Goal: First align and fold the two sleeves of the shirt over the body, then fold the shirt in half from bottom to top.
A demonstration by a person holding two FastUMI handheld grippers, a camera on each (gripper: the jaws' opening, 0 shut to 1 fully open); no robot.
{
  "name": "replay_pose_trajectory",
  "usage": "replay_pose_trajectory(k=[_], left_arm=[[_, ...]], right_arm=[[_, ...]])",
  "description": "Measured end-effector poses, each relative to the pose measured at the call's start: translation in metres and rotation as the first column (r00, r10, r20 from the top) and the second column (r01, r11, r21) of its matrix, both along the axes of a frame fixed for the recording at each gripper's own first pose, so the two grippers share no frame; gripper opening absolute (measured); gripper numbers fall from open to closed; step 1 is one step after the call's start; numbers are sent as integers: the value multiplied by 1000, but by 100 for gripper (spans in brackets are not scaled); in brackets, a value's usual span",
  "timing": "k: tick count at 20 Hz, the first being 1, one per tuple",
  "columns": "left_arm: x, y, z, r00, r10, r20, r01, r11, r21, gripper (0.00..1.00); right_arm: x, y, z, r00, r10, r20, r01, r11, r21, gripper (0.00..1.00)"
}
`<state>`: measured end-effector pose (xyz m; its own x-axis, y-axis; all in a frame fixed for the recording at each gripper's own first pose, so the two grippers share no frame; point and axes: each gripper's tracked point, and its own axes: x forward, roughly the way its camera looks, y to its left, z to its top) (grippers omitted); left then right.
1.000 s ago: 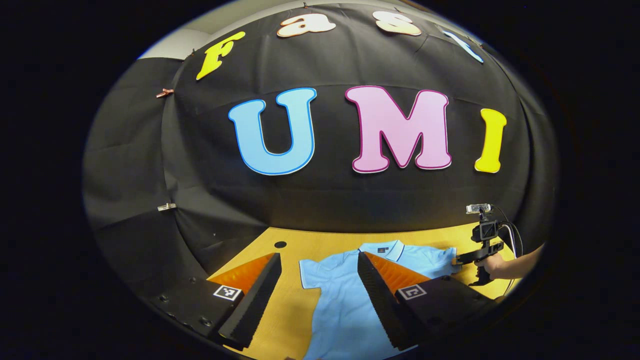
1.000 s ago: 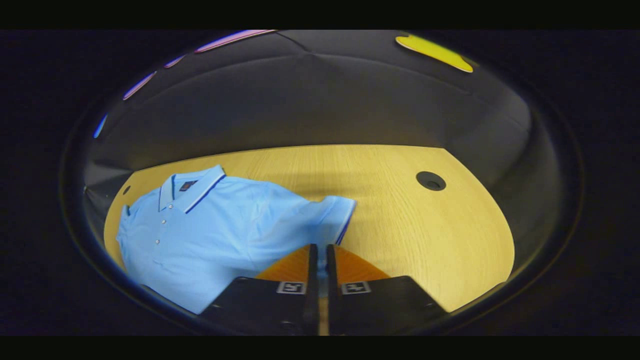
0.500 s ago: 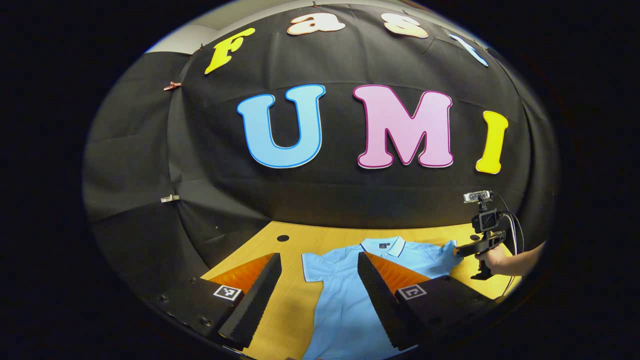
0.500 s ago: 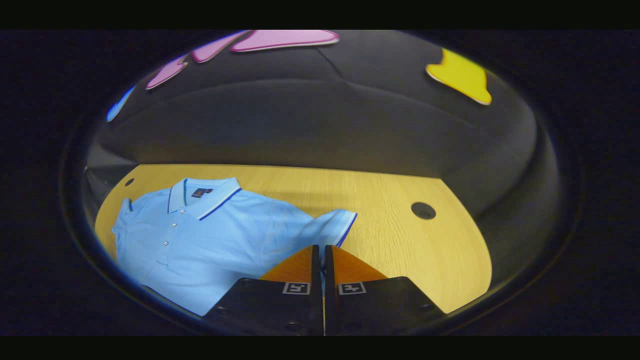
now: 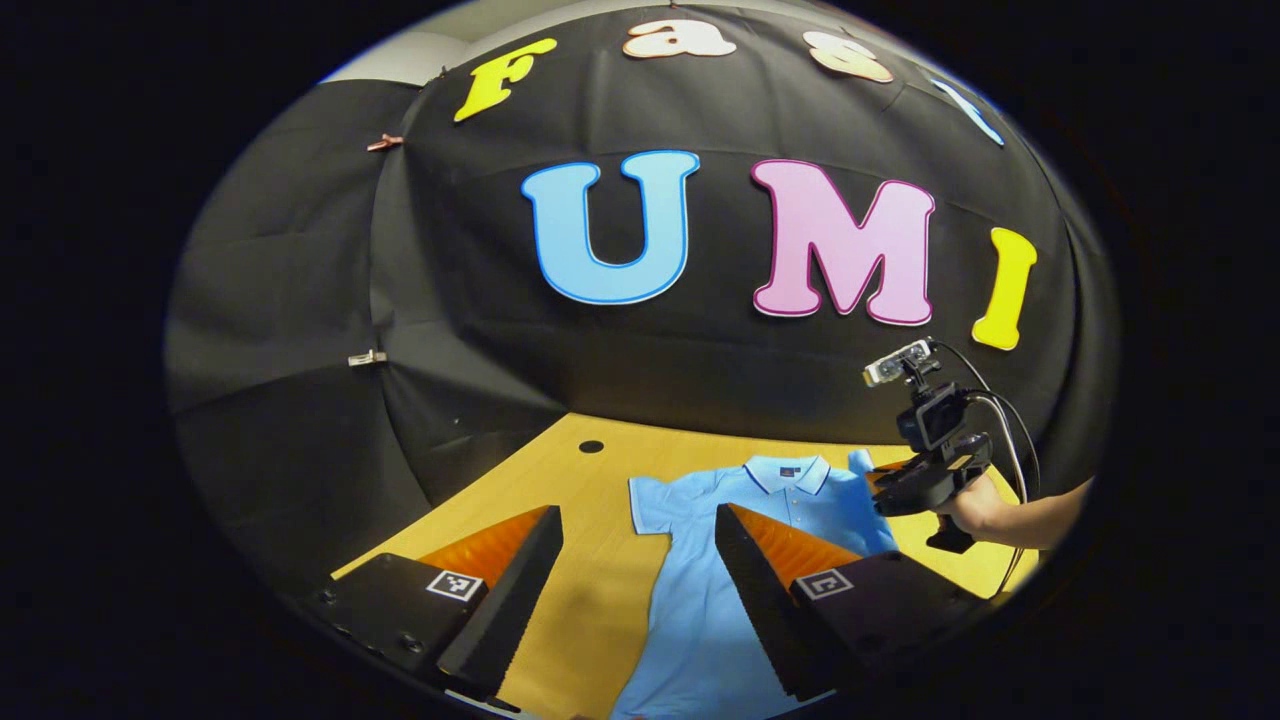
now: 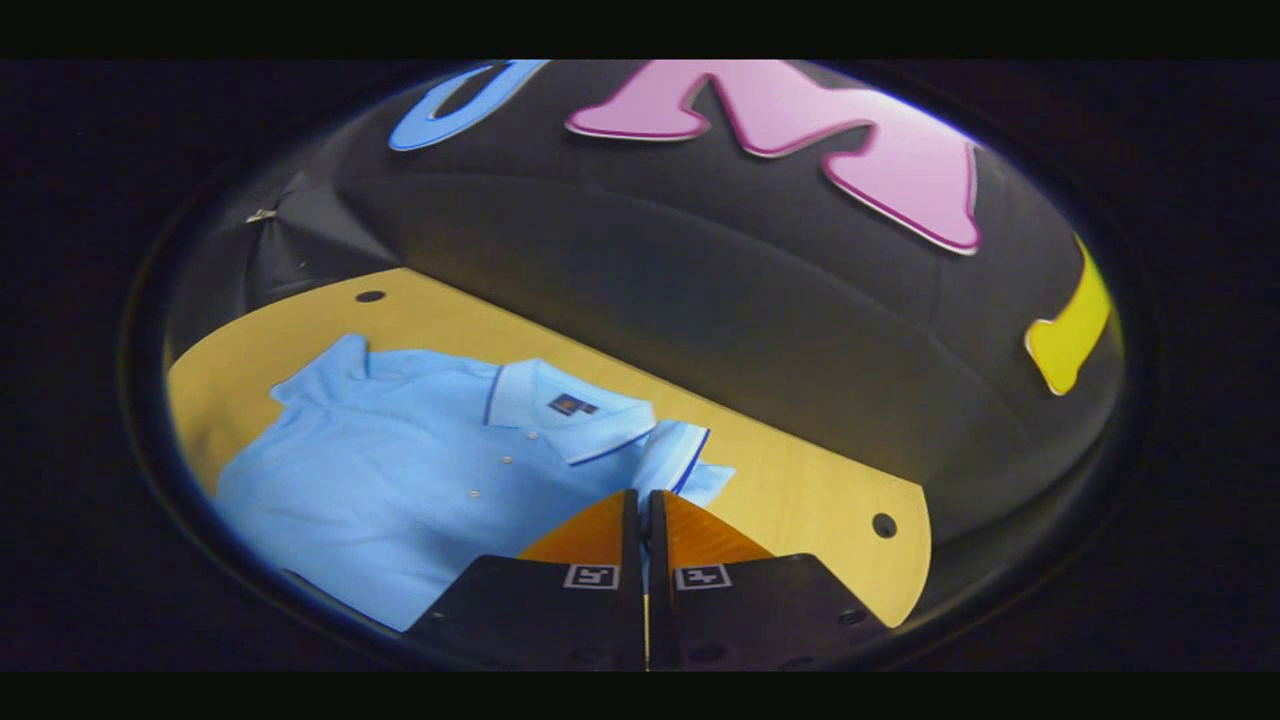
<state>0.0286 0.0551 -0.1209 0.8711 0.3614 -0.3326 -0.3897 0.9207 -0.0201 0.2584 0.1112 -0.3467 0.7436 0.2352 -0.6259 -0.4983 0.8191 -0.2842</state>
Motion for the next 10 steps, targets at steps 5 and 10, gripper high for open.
replay_pose_trajectory(k=[5,10], left_arm=[[-3,21,-22,999,29,-12,-30,999,-41,98],[25,39,-46,1000,3,-15,-5,997,-80,99]], right_arm=[[-49,69,-2,994,83,-71,-71,984,161,47],[-87,50,18,996,57,-71,-39,972,231,96]])
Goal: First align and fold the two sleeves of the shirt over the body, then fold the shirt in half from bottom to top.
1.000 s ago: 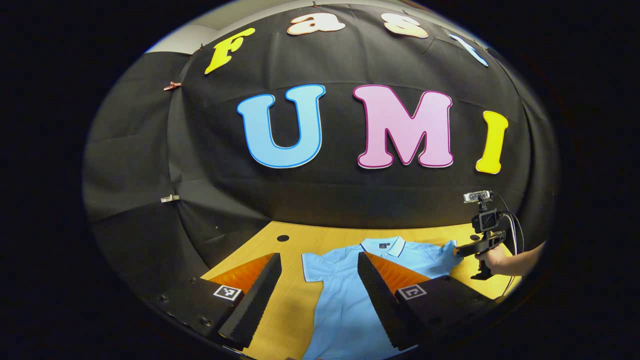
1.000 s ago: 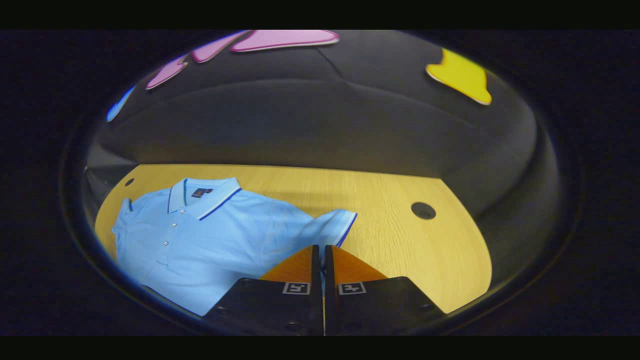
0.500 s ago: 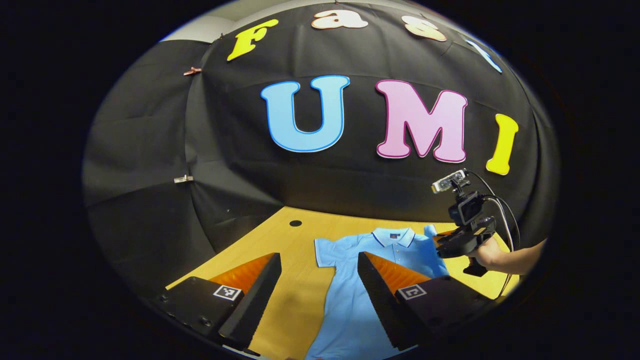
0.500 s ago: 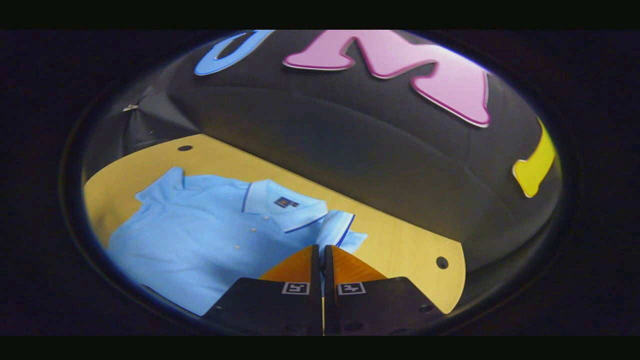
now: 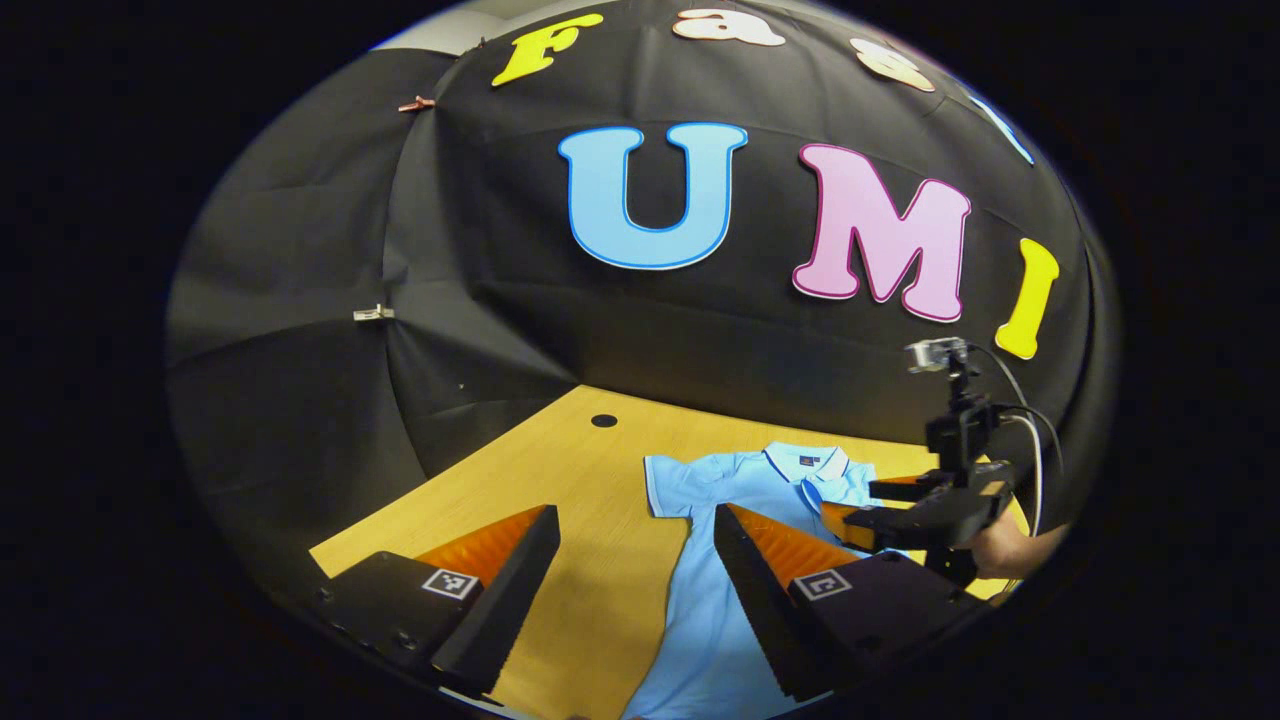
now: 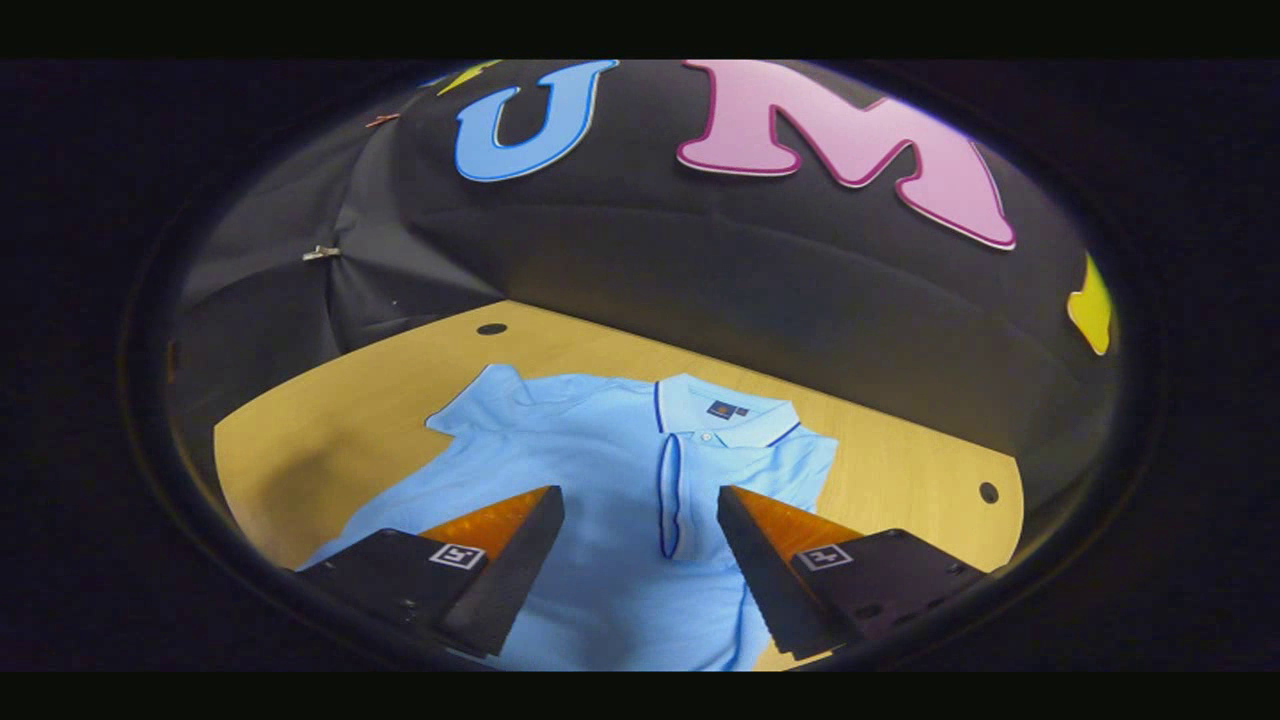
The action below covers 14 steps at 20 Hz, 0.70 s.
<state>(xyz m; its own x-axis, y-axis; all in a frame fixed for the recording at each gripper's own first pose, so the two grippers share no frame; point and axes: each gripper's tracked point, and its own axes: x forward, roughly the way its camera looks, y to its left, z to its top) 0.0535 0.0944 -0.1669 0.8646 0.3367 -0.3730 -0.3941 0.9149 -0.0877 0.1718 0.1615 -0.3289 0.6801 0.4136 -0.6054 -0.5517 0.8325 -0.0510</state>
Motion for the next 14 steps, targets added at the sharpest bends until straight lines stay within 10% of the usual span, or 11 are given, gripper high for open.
replay_pose_trajectory(k=[14], left_arm=[[194,29,-146,981,-84,-172,82,996,-23,98]], right_arm=[[-42,-122,66,959,-279,36,271,950,158,98]])
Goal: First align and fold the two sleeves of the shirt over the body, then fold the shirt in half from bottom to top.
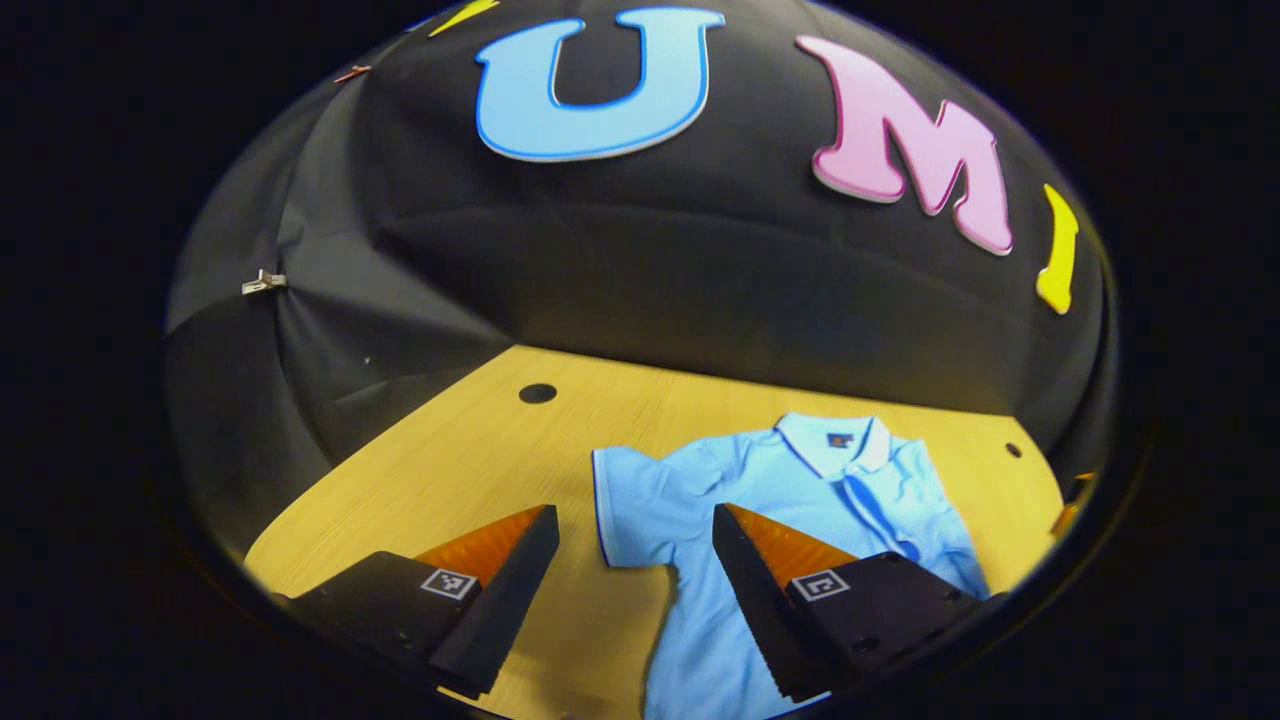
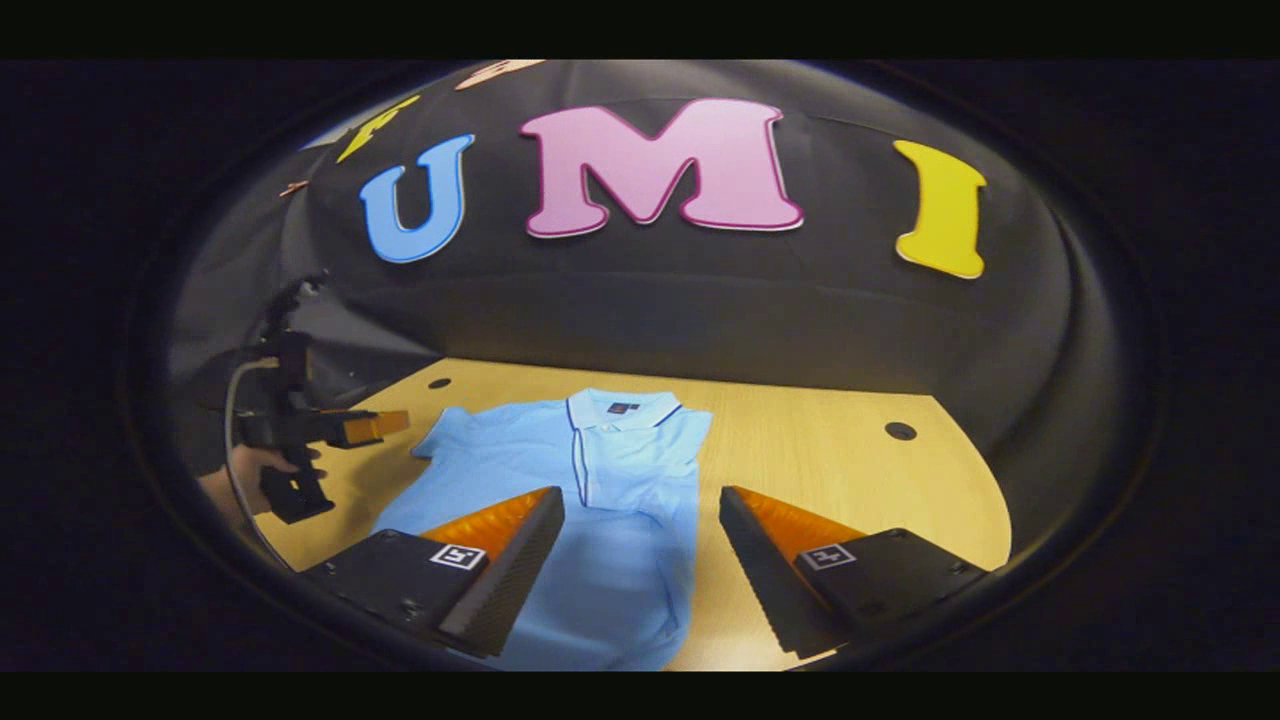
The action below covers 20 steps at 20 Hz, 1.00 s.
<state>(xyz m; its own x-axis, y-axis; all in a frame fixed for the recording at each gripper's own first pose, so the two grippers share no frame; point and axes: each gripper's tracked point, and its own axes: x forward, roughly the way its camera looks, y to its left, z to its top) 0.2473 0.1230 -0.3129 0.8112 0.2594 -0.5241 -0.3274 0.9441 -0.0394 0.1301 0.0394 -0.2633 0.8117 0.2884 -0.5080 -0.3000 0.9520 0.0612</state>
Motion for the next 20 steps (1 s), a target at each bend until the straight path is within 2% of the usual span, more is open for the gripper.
replay_pose_trajectory(k=[5,9,11,12,14,17,19,20], left_arm=[[58,23,-52,997,18,-69,-21,999,-38,98],[70,28,-85,987,16,-157,-21,999,-28,96],[72,25,-82,988,-10,-153,6,1000,-30,95],[72,24,-81,987,-26,-156,22,999,-25,92],[76,20,-82,986,-64,-157,59,998,-35,80],[81,10,-81,989,-86,-123,75,993,-92,25],[83,9,-80,991,-82,-105,70,991,-114,11],[84,9,-80,993,-72,-99,60,991,-123,8]], right_arm=[[-9,-26,-8,1000,-23,13,23,1000,-12,98],[-14,-45,-22,997,-73,-20,73,997,6,98],[-15,-49,-29,995,-87,-40,87,996,17,98],[-15,-50,-30,995,-90,-45,91,996,18,98],[-15,-53,-31,995,-90,-44,91,996,17,97],[-15,-57,-34,994,-95,-52,96,995,27,97],[-19,-61,-37,993,-101,-68,103,994,32,98],[-21,-64,-39,992,-105,-74,107,994,33,97]])
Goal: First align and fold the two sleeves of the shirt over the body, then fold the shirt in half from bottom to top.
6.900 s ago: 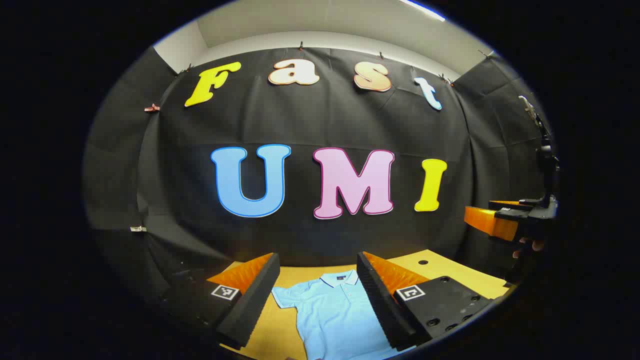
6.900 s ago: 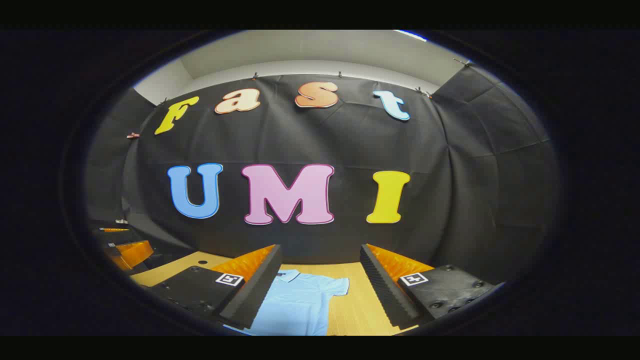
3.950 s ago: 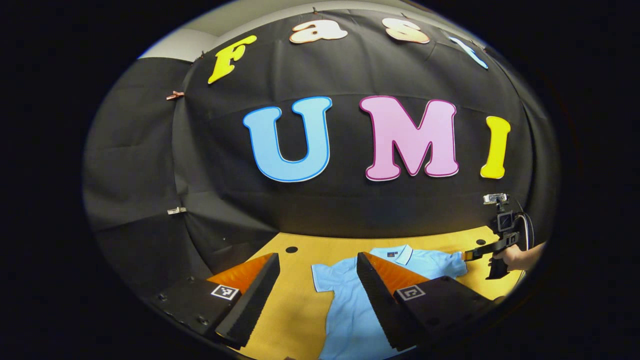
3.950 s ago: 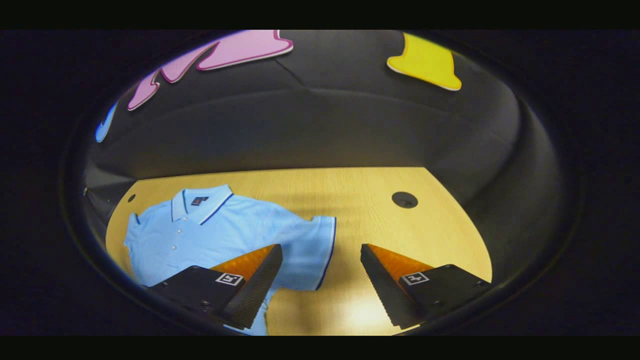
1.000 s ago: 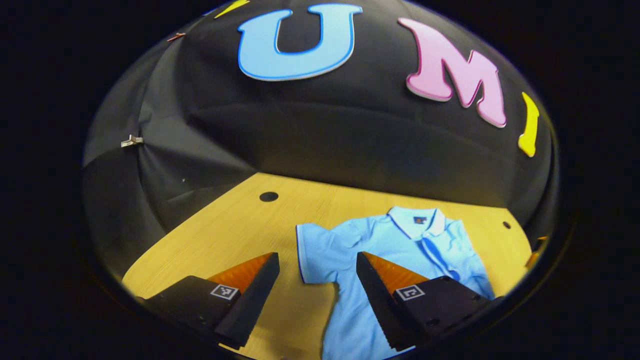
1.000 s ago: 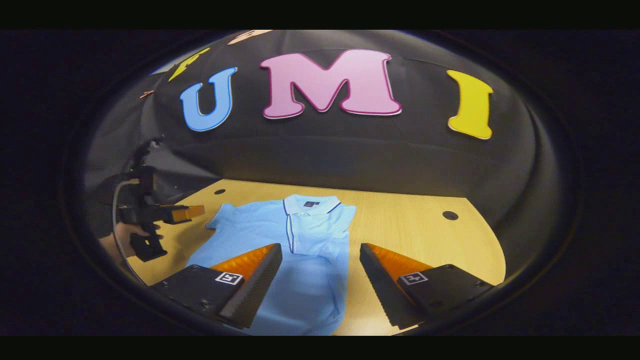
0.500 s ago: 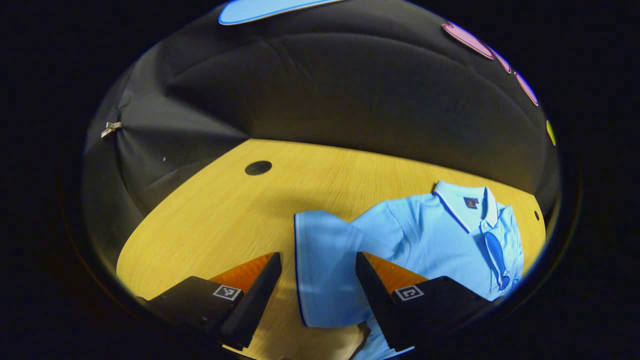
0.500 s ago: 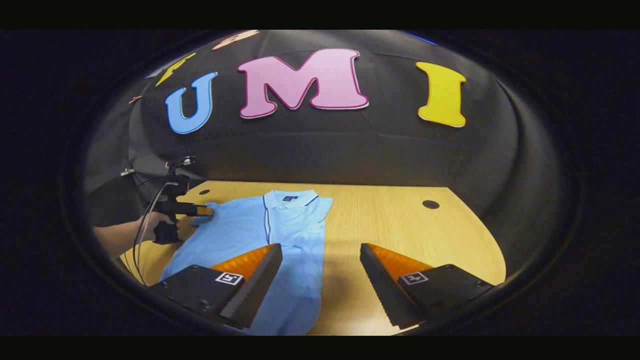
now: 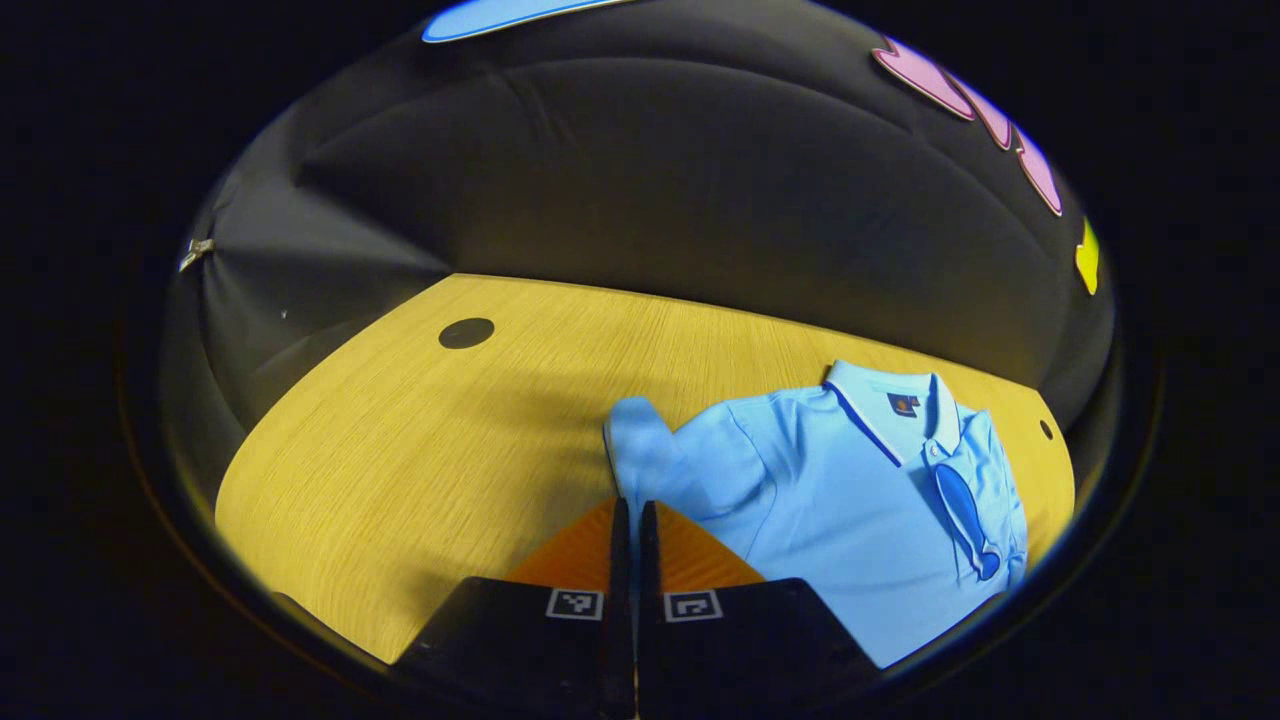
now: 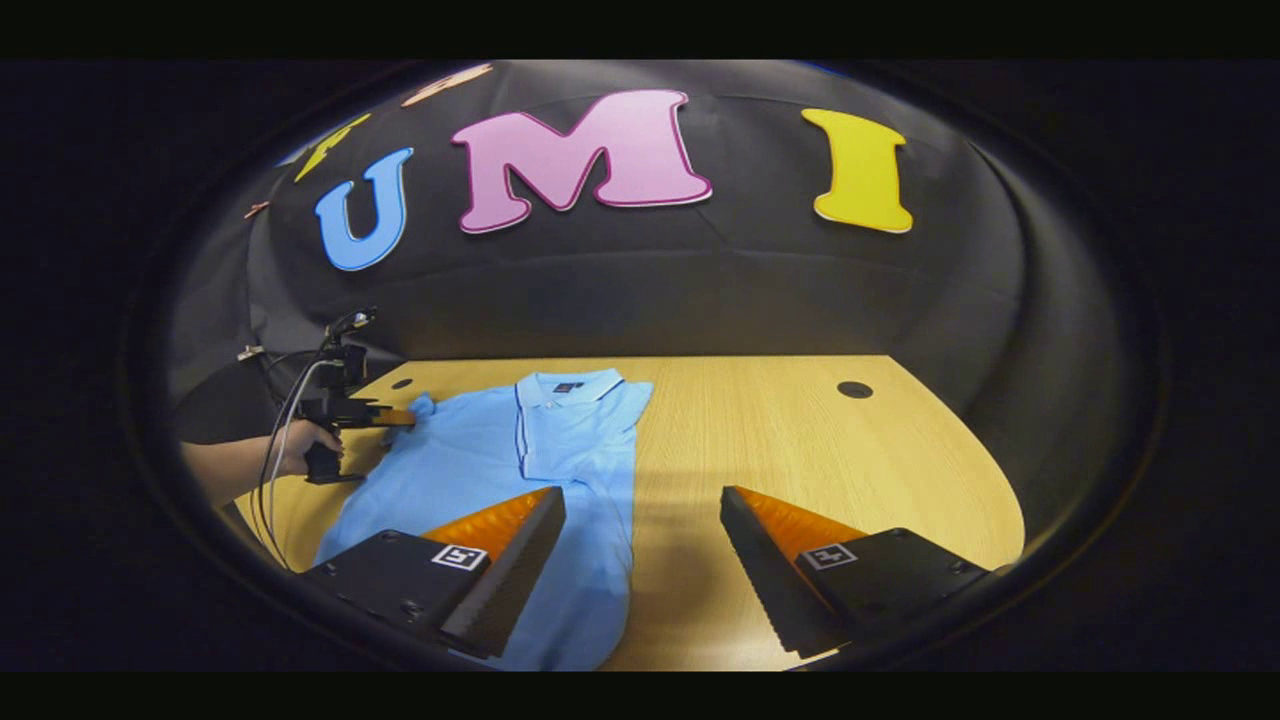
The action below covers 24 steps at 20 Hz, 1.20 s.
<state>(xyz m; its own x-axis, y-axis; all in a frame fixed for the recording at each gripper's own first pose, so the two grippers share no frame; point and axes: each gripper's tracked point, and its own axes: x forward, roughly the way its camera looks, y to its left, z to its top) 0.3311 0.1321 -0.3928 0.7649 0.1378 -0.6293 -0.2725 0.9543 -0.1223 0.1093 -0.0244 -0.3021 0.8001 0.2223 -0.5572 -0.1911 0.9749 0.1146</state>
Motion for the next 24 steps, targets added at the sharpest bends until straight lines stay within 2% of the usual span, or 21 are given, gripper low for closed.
replay_pose_trajectory(k=[2,5,9,11,14,18,19,22,24], left_arm=[[-4,1,1,1000,11,-12,-11,1000,29,7],[-3,-7,24,1000,-3,-4,4,991,135,6],[7,-54,70,992,-101,71,86,979,185,6],[7,-98,86,980,-175,93,159,974,162,6],[-1,-168,104,954,-259,147,260,965,16,6],[-20,-226,113,917,-346,197,366,928,-74,29],[-29,-232,115,911,-360,202,381,921,-75,51],[-66,-232,124,913,-346,218,370,925,-84,89],[-107,-224,129,921,-315,228,345,933,-104,96]], right_arm=[[-2,-6,-1,1000,-9,-5,9,1000,-2,97],[-7,-17,-2,1000,-21,-12,21,1000,-7,98],[-13,-26,2,999,-44,-2,44,999,-8,99],[-18,-28,1,999,-50,-4,50,999,-7,99],[-30,-27,0,998,-53,-16,53,999,-4,99],[-46,-25,-2,997,-62,-35,62,998,3,98],[-49,-22,-1,997,-69,-35,69,998,14,99],[-68,-16,-4,996,-72,-47,73,997,16,99],[-85,-6,-8,996,-57,-73,59,998,23,99]])
